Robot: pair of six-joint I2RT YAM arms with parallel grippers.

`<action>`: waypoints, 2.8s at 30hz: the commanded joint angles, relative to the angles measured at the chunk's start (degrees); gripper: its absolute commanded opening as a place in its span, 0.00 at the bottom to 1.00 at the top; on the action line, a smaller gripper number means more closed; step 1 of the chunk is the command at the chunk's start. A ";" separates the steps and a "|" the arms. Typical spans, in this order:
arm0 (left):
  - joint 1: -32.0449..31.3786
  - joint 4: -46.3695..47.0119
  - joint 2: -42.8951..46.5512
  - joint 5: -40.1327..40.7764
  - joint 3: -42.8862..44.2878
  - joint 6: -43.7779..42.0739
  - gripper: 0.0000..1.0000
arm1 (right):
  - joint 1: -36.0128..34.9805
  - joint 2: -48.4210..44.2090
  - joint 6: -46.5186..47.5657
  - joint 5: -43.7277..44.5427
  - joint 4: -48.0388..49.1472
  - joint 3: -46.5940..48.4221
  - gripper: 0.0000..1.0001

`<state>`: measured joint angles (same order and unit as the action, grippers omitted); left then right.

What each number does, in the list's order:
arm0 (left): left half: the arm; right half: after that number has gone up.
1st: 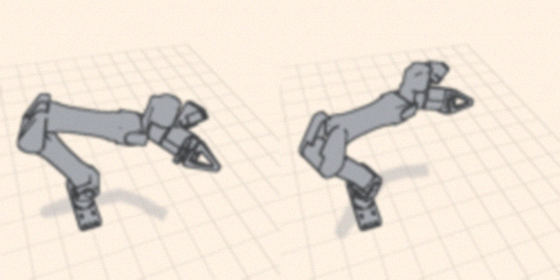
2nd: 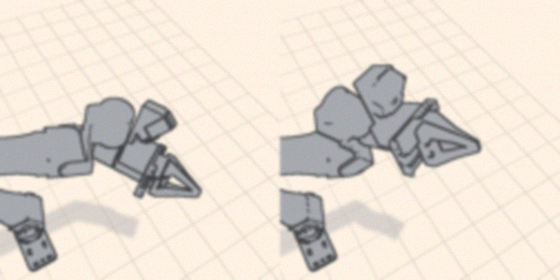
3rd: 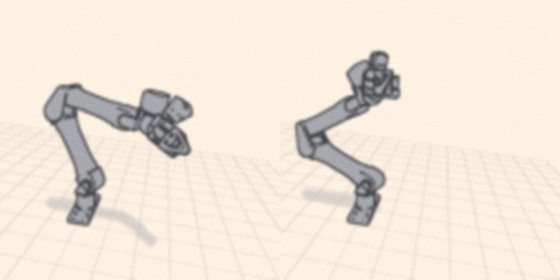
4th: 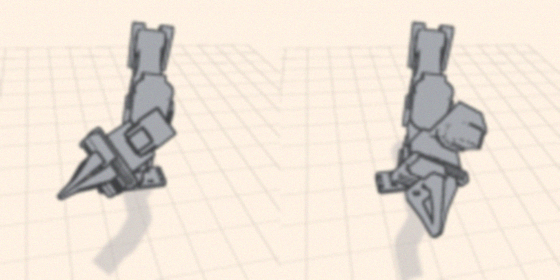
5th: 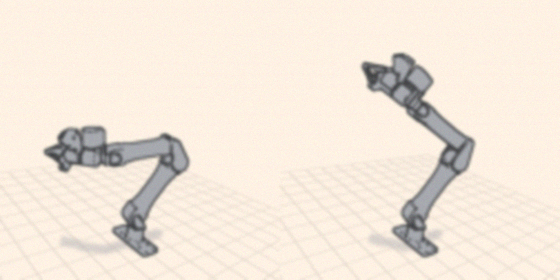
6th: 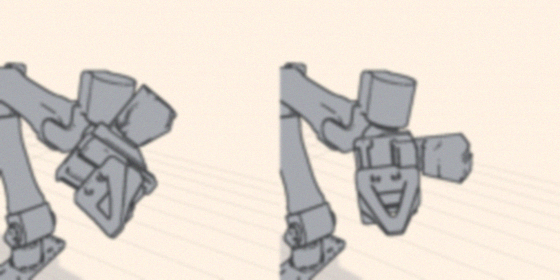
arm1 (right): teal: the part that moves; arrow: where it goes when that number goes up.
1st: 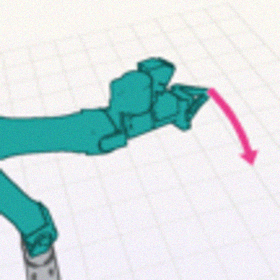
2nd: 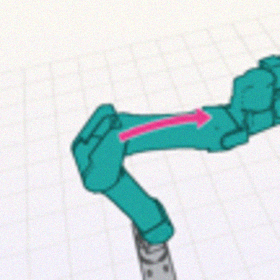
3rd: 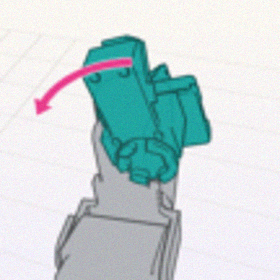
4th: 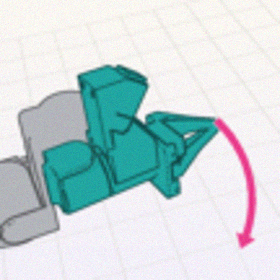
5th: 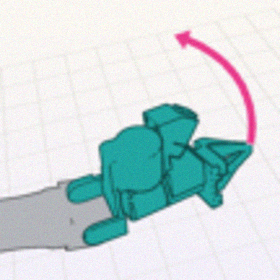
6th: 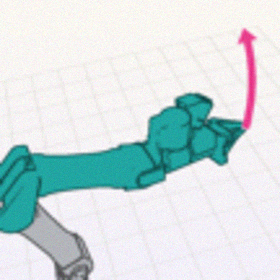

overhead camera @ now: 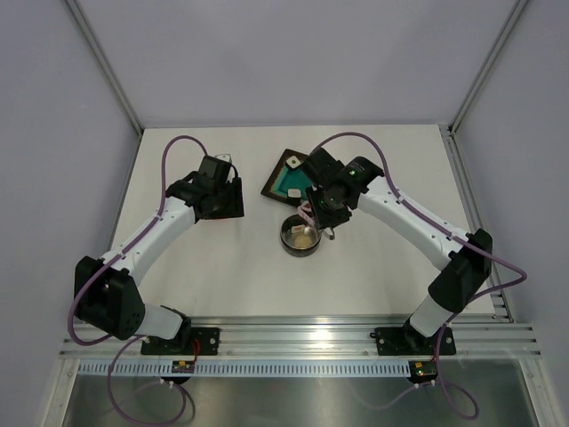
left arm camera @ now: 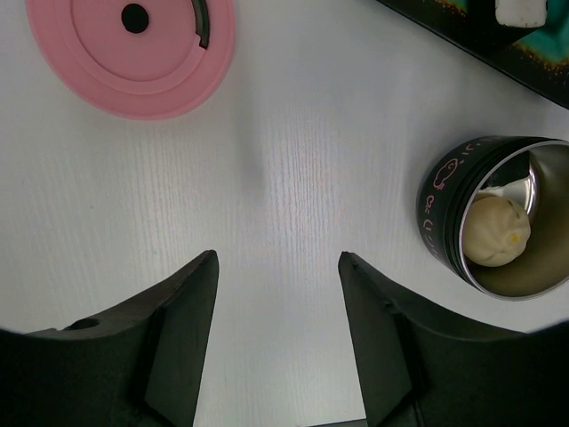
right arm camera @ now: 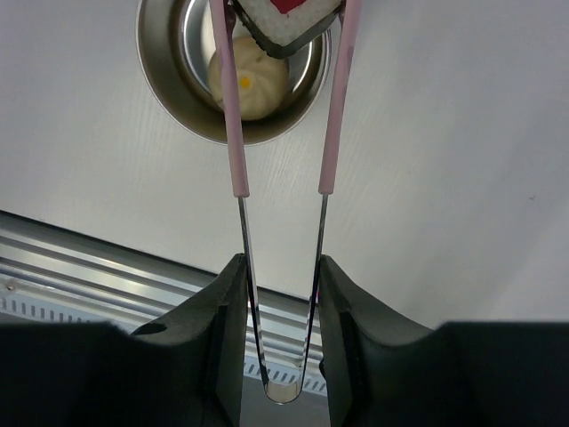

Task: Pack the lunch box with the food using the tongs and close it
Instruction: Place the fake food in the packing box.

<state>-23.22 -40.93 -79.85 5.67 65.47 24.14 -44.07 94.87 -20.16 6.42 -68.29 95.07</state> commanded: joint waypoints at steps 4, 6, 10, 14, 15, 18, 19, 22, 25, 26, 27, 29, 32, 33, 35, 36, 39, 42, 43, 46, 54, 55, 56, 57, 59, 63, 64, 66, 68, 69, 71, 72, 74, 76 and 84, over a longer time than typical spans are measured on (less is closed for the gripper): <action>0.46 1.46 1.46 1.62 0.71 -0.85 0.61 | -1.01 -1.62 -2.87 -0.53 -0.26 -4.36 0.01; 0.55 1.46 1.81 1.80 0.54 -0.85 0.61 | -1.19 -1.44 -2.86 -0.88 -0.18 -4.98 0.02; 0.64 1.64 1.63 1.54 0.09 -0.68 0.61 | -1.54 -1.09 -2.69 -1.05 -0.44 -5.33 0.03; 0.64 1.73 1.54 1.27 0.09 -0.59 0.61 | -2.07 -1.00 -2.69 -1.32 -0.53 -4.72 0.04; 0.64 1.73 1.54 1.18 0.01 -0.59 0.61 | -2.24 -0.92 -2.51 -1.32 -0.53 -4.54 0.04; 0.64 1.73 1.54 1.10 0.18 -0.50 0.61 | -2.77 -0.74 -2.42 -1.58 -0.53 -3.84 0.04; 0.64 1.81 1.46 1.01 0.18 -0.50 0.61 | -2.86 -0.57 -2.42 -1.58 -0.61 -3.75 0.04; 0.64 1.73 1.37 0.83 0.36 -0.67 0.61 | -3.47 0.22 -2.25 -1.23 -0.88 -3.31 0.04; 0.64 1.73 1.37 0.83 0.27 -0.59 0.61 | -3.56 0.49 -2.34 -1.05 -0.79 -3.31 0.04; 0.64 1.73 1.37 0.83 0.36 -0.67 0.61 | -3.65 0.58 -2.34 -1.05 -0.79 -3.31 0.04; 0.64 1.81 1.37 0.83 0.36 -0.59 0.61 | -3.65 0.58 -2.25 -0.97 -0.79 -3.31 0.04; 0.64 1.82 1.28 0.74 0.27 -0.59 0.61 | -3.74 0.67 -2.42 -0.88 -0.70 -3.40 0.07; 0.64 1.82 1.28 0.66 0.18 -0.67 0.61 | -3.91 0.84 -2.69 -0.35 -0.79 -3.57 0.14; 0.64 1.90 1.28 0.66 0.18 -0.59 0.61 | -3.91 0.84 -2.78 -0.26 -0.88 -3.66 0.22; 0.64 1.90 1.28 0.66 0.09 -0.67 0.61 | -3.91 0.75 -2.95 0.09 -1.05 -3.57 0.29; 0.64 1.90 1.37 0.66 0.01 -0.59 0.61 | -3.91 0.58 -2.95 0.09 -1.14 -3.49 0.32; 0.64 1.82 1.37 0.57 0.01 -0.59 0.61 | -4.00 0.49 -2.95 0.18 -1.05 -3.22 0.39; 0.64 1.90 1.37 0.57 0.01 -0.50 0.61 | -4.18 0.49 -3.04 0.26 -1.14 -2.87 0.39; 0.64 1.90 1.46 0.57 0.01 -0.59 0.61 | -4.18 0.49 -3.04 0.26 -1.14 -2.87 0.40; 0.64 1.90 1.54 0.66 0.01 -0.59 0.61 | -4.18 0.49 -3.04 0.26 -1.23 -2.96 0.43; 0.64 1.82 1.81 0.74 -0.26 -0.59 0.61 | -4.35 0.75 -3.22 0.35 -1.14 -3.05 0.45; 0.64 1.82 1.72 0.74 -0.26 -0.59 0.61 | -4.35 0.67 -3.22 0.44 -1.05 -2.96 0.44; 0.64 1.73 1.89 0.74 -0.26 -0.50 0.61 | -4.35 0.58 -3.22 0.44 -1.05 -2.87 0.44; 0.64 1.81 1.90 0.74 -0.26 -0.59 0.61 | -4.35 0.58 -3.30 0.44 -1.05 -2.78 0.44; 0.64 1.82 1.90 0.74 -0.35 -0.59 0.61 | -4.44 0.49 -3.39 0.79 -1.32 -2.26 0.44; 0.64 1.82 1.98 0.75 -0.52 -0.50 0.61 | -4.53 0.23 -3.48 1.23 -1.49 -0.33 0.44; 0.64 1.90 2.07 0.83 -0.52 -0.59 0.61 | -4.62 0.23 -3.39 1.49 -1.58 0.11 0.44; 0.64 1.90 2.07 0.83 -0.52 -0.59 0.61 | -4.62 0.40 -3.22 1.67 -1.67 0.73 0.44; 0.64 1.82 2.07 0.83 -0.52 -0.59 0.61 | -4.62 0.84 -2.95 2.02 -1.93 1.52 0.44; 0.64 1.82 2.16 0.92 -0.52 -0.50 0.61 | -4.70 0.93 -2.95 2.28 -1.93 1.79 0.44; 0.64 1.90 2.25 1.01 -0.61 -0.59 0.61 | -4.62 1.19 -2.86 2.55 -1.93 2.14 0.45; 0.64 1.82 2.25 1.09 -0.70 -0.67 0.61 | -4.62 1.19 -2.86 2.98 -1.93 2.58 0.45; 0.64 1.73 2.33 1.10 -0.70 -0.59 0.61 | -4.62 1.11 -2.87 3.43 -1.76 3.10 0.45; 0.64 1.82 2.33 1.10 -0.78 -0.59 0.61 | -4.62 1.02 -2.95 4.30 -1.93 4.07 0.44; 0.64 1.82 2.16 1.10 -0.61 -0.59 0.61 | -4.62 1.28 -2.78 6.33 -1.58 5.92 0.41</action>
<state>-22.90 -40.86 -79.59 6.07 64.99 23.97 -48.01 95.98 -22.92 10.28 -69.78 98.26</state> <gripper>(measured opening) 0.604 0.424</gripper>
